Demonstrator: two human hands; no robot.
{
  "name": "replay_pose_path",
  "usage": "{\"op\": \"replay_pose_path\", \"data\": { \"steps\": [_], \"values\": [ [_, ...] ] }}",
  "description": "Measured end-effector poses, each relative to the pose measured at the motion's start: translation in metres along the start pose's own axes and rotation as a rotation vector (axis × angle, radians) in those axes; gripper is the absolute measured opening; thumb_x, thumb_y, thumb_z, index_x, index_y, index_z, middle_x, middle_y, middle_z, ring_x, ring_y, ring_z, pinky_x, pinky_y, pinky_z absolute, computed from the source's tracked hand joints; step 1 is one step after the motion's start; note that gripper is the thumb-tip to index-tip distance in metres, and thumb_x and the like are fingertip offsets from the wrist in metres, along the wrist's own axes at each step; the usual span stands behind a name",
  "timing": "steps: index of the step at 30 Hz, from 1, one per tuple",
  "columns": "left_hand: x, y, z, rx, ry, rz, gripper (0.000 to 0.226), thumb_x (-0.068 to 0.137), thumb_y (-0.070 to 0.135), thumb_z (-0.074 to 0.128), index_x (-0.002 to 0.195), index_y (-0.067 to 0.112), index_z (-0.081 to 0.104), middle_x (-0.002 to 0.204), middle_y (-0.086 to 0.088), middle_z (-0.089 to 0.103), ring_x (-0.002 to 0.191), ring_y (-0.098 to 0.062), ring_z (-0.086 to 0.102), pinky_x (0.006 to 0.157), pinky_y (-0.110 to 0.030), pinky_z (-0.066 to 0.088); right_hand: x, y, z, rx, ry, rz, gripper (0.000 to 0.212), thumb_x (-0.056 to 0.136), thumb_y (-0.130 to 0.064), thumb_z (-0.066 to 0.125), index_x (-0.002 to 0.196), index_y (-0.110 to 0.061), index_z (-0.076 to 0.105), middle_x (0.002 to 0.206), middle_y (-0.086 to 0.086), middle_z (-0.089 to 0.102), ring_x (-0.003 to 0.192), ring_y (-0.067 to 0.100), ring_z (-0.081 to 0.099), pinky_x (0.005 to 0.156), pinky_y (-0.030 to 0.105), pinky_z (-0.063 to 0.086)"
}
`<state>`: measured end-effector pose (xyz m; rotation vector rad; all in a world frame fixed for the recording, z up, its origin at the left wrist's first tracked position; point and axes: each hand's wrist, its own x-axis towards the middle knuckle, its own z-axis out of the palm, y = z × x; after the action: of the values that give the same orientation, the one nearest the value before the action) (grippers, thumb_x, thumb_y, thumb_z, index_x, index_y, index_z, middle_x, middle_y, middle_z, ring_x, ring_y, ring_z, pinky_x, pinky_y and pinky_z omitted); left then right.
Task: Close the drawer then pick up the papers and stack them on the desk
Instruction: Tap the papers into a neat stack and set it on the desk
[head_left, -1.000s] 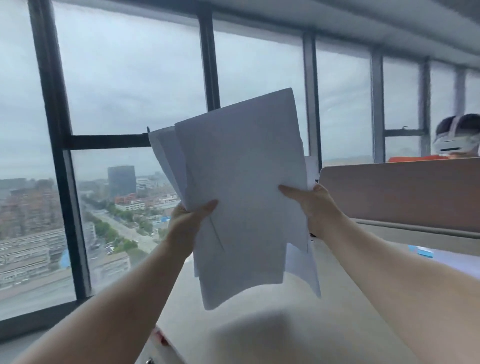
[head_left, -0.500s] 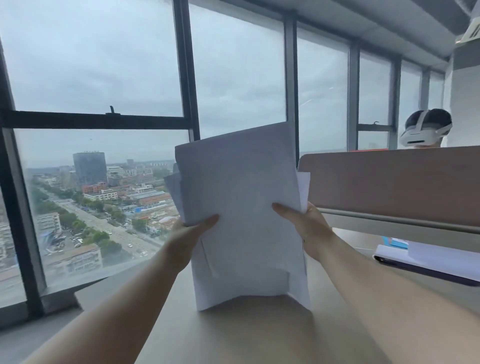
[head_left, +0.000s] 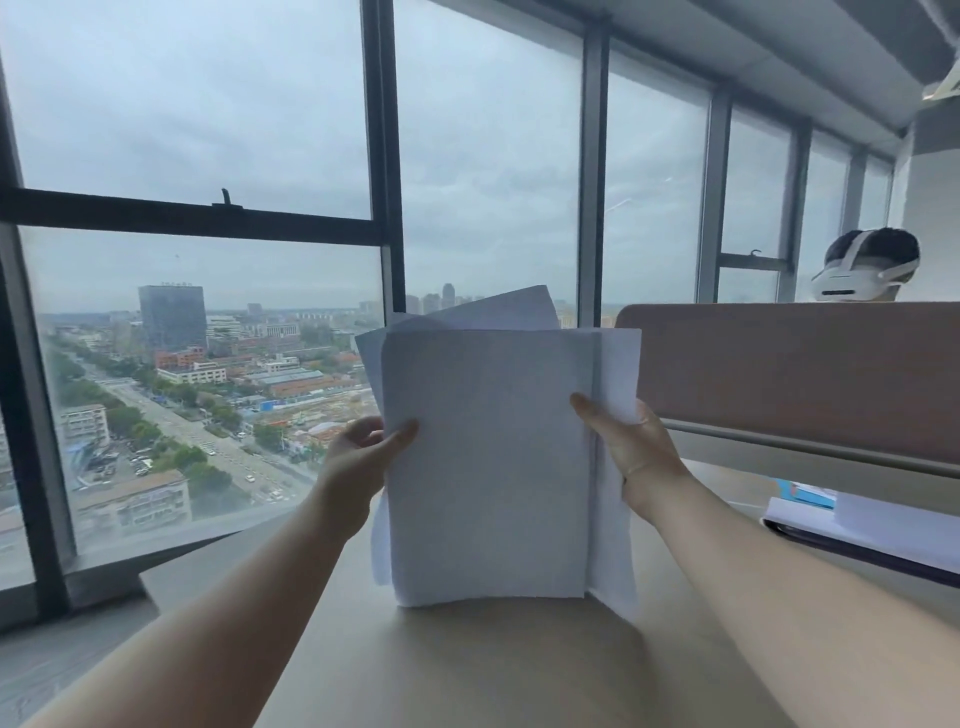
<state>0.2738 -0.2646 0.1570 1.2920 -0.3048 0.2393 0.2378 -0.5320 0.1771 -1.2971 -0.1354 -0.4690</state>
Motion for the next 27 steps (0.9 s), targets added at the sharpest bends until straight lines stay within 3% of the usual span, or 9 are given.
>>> {"op": "replay_pose_path", "data": {
  "steps": [1, 3, 5, 7, 10, 13, 16, 22, 27],
  "values": [
    [0.001, 0.001, -0.002, -0.013, -0.064, -0.015, 0.029, 0.061, 0.024, 0.085, 0.083, 0.016, 0.068, 0.083, -0.003, 0.076, 0.077, -0.022, 0.068, 0.069, -0.033, 0.054, 0.002, -0.001, -0.001, -0.027, -0.011, 0.012, 0.078, 0.046, -0.048, 0.089, 0.115, -0.022, 0.064, 0.11, -0.005, 0.074, 0.109, 0.02, 0.066, 0.101, 0.041, 0.048],
    [0.004, 0.002, -0.002, -0.022, -0.192, -0.071, 0.06, 0.043, 0.031, 0.092, 0.096, 0.012, 0.072, 0.094, -0.008, 0.077, 0.084, -0.023, 0.072, 0.075, -0.035, 0.06, 0.006, -0.003, -0.004, -0.05, -0.076, 0.03, 0.046, 0.062, -0.035, 0.085, 0.102, -0.021, 0.07, 0.091, -0.008, 0.078, 0.097, 0.018, 0.071, 0.088, 0.033, 0.055],
    [0.004, 0.001, 0.005, -0.004, -0.27, -0.113, 0.064, 0.039, 0.031, 0.093, 0.096, 0.011, 0.074, 0.097, -0.012, 0.076, 0.085, -0.025, 0.073, 0.074, -0.038, 0.06, 0.008, -0.005, -0.003, -0.034, -0.145, 0.048, 0.03, 0.072, -0.023, 0.08, 0.1, -0.017, 0.073, 0.087, -0.005, 0.079, 0.087, 0.017, 0.074, 0.076, 0.028, 0.058],
    [0.004, 0.0, 0.013, -0.046, -0.278, -0.15, 0.042, 0.048, 0.021, 0.09, 0.086, 0.011, 0.078, 0.092, -0.012, 0.077, 0.081, -0.025, 0.074, 0.068, -0.037, 0.06, 0.01, -0.006, 0.001, -0.002, -0.184, 0.066, 0.037, 0.07, -0.022, 0.081, 0.105, -0.013, 0.073, 0.094, 0.001, 0.079, 0.091, 0.019, 0.074, 0.076, 0.03, 0.059],
    [0.004, -0.002, 0.024, -0.101, -0.254, -0.164, 0.009, 0.071, 0.005, 0.073, 0.077, 0.01, 0.079, 0.084, -0.011, 0.077, 0.074, -0.025, 0.074, 0.065, -0.039, 0.061, 0.014, -0.007, 0.006, 0.009, -0.225, 0.08, 0.072, 0.042, -0.039, 0.09, 0.107, -0.014, 0.072, 0.096, 0.004, 0.078, 0.092, 0.025, 0.074, 0.079, 0.039, 0.059],
    [0.006, 0.002, 0.026, -0.106, -0.263, -0.123, 0.015, 0.063, 0.008, 0.078, 0.077, 0.009, 0.079, 0.082, -0.01, 0.077, 0.071, -0.023, 0.074, 0.064, -0.038, 0.061, 0.018, -0.01, 0.0, 0.055, -0.25, 0.076, 0.06, 0.046, -0.033, 0.086, 0.102, -0.016, 0.072, 0.088, 0.003, 0.078, 0.08, 0.022, 0.075, 0.079, 0.042, 0.06],
    [0.011, 0.005, 0.02, -0.07, -0.282, -0.052, 0.052, 0.033, 0.025, 0.095, 0.08, 0.01, 0.079, 0.084, -0.008, 0.078, 0.074, -0.021, 0.074, 0.064, -0.033, 0.06, 0.018, -0.011, -0.011, 0.081, -0.304, 0.095, 0.033, 0.058, -0.024, 0.078, 0.09, -0.016, 0.074, 0.082, 0.001, 0.079, 0.075, 0.018, 0.074, 0.08, 0.039, 0.059],
    [0.012, 0.004, 0.018, -0.038, -0.36, -0.125, 0.062, 0.021, 0.029, 0.096, 0.078, 0.011, 0.079, 0.084, -0.007, 0.078, 0.074, -0.021, 0.074, 0.063, -0.033, 0.06, 0.008, -0.001, -0.012, 0.05, -0.415, 0.21, 0.039, 0.057, -0.021, 0.078, 0.094, -0.011, 0.074, 0.086, 0.006, 0.078, 0.074, 0.022, 0.074, 0.072, 0.037, 0.061],
    [0.009, 0.006, 0.017, -0.018, -0.396, -0.179, 0.064, 0.019, 0.027, 0.096, 0.078, 0.012, 0.079, 0.084, -0.008, 0.078, 0.076, -0.022, 0.074, 0.063, -0.034, 0.06, 0.015, -0.002, -0.009, -0.043, -0.416, 0.053, 0.051, 0.064, -0.024, 0.084, 0.111, -0.017, 0.066, 0.1, 0.003, 0.076, 0.09, 0.021, 0.072, 0.075, 0.031, 0.059]
  ]
}}
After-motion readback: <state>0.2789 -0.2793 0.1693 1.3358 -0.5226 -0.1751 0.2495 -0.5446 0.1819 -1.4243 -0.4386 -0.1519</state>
